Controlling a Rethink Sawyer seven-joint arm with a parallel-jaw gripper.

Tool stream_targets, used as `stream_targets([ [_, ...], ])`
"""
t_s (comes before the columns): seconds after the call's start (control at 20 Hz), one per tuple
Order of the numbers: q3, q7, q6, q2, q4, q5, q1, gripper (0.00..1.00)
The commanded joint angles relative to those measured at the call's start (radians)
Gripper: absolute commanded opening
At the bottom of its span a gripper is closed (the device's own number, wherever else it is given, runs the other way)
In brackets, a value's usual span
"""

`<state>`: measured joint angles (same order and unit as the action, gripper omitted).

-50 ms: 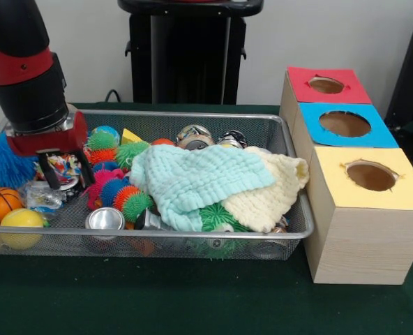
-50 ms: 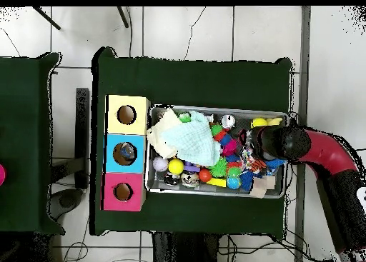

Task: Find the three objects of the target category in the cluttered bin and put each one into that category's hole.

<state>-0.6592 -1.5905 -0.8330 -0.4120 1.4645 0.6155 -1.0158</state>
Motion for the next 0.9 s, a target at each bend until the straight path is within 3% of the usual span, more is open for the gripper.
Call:
stream_targets([
  [0.05, -0.045, 0.331, -0.123, 0.06, -0.046, 0.002, -0.022, 1.0],
  [0.9, -0.064, 0.357, -0.248, 0.026, -0.128, -0.024, -0.018, 1.0],
])
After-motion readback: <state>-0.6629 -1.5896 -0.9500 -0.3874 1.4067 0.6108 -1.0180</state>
